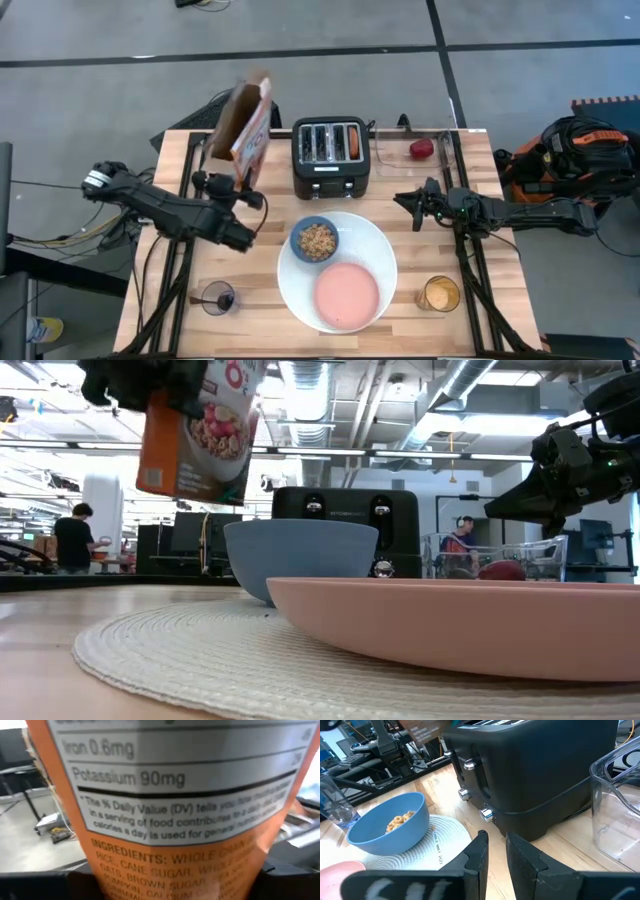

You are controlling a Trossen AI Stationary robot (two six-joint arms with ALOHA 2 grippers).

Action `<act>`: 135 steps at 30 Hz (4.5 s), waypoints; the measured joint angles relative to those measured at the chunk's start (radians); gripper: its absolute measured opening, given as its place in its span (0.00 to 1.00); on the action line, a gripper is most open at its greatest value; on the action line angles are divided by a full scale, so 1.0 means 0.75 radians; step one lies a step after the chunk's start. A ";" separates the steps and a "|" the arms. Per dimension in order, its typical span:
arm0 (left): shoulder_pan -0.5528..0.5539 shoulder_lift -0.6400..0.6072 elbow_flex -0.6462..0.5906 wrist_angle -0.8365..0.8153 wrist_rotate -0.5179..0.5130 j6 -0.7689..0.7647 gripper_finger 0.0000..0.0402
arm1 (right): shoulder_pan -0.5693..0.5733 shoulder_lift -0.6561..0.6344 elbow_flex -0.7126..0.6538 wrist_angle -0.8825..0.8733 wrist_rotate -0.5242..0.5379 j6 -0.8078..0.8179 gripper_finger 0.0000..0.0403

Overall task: Arrange a breakfast setting
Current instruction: Pour the cereal into the blue bowl, then put the black spoon on the table mat

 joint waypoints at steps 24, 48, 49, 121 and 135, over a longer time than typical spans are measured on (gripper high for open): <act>0.260 0.001 -0.542 1.160 0.109 0.411 0.58 | 0.000 0.000 0.000 0.000 0.000 0.000 0.23; 0.337 0.000 -0.608 1.414 0.430 0.546 0.77 | 0.000 0.000 -0.001 0.000 0.000 0.000 0.23; 0.337 0.000 -0.605 1.414 0.438 0.545 0.78 | 0.000 0.000 0.000 0.000 0.000 0.000 0.23; -0.034 -1.301 -0.597 1.379 2.574 1.446 0.88 | 0.000 0.000 -0.001 0.010 -0.001 0.000 0.23; -0.225 -1.174 -0.598 1.508 2.557 1.458 0.88 | 0.000 0.000 -0.001 0.011 -0.001 0.000 0.23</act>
